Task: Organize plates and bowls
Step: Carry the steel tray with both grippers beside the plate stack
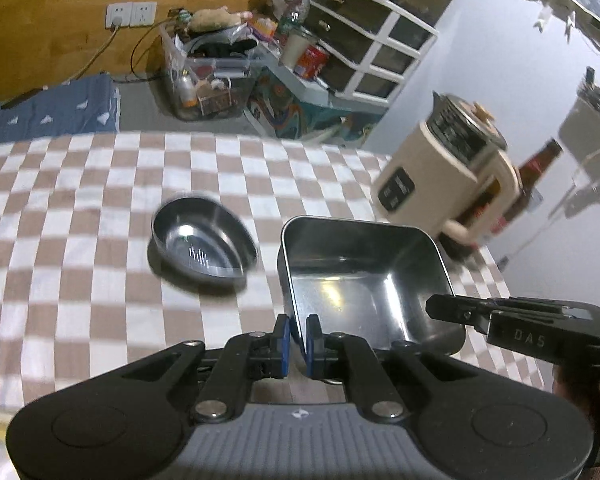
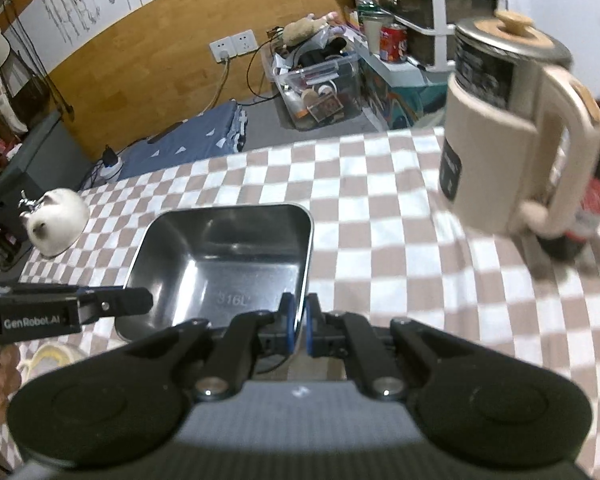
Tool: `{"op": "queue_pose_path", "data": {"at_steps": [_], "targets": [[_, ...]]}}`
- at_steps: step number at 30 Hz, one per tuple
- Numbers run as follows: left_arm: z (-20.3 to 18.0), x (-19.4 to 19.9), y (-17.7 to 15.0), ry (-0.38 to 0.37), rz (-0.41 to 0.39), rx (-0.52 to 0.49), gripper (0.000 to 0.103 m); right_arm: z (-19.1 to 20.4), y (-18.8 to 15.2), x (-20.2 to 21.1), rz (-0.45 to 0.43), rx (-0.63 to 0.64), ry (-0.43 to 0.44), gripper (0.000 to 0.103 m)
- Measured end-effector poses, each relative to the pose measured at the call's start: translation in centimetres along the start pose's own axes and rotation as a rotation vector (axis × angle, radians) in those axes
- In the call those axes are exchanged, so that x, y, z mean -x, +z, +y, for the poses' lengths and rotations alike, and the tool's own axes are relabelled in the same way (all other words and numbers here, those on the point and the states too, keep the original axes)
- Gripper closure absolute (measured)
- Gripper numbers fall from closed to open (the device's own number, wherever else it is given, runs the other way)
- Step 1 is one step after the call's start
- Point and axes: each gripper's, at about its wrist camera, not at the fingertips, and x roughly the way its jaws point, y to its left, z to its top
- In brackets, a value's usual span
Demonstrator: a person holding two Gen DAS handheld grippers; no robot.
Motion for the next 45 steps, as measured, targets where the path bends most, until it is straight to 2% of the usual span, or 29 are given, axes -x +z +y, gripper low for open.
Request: {"op": "queue_pose_path", "data": {"at_steps": [5, 11, 22, 34, 45], "targets": [[-0.1, 0.0, -3.6, -0.006, 0.06, 0.011, 0.095, 0.5, -3.6, 0.9, 0.045, 0.008, -0.014, 0.095], [-0.3, 0.2, -7.0, -0.007, 0.111, 0.014, 0.095, 0.3, -7.9, 1.5, 0.105, -0.046, -0.02, 0.095], [0.1, 0.4, -10.6, -0.023, 0.168, 0.073, 0.095, 0.8, -11.7, 2.0, 0.168, -0.084, -0.02, 0.094], [0.6, -0.8, -11.5, -0.013, 0.238, 0.103, 0.095, 0.7, -12.4, 1.8, 0.207, -0.051, -0.034, 0.094], [0.9, -1.1, -11.8, -0.015, 0.24, 0.116, 0.095, 0.7, -12.1, 1.3, 0.213, -0.026, -0.045, 0.092]]}}
